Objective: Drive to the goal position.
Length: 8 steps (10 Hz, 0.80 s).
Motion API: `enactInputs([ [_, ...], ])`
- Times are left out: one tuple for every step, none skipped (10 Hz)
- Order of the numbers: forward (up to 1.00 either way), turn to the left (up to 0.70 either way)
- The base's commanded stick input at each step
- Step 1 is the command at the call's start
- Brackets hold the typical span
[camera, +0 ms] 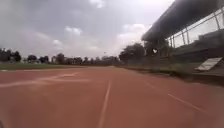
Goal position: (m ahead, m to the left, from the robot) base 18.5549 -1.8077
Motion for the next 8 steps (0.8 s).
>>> enactInputs([
  [0.45, 0.0],
  [0.45, 0.0],
  [0.45, 0.0],
  [0.45, 0.0],
  [0.45, 0.0],
  [0.45, 0.0],
  [0.45, 0.0],
  [0.45, 0.0],
])
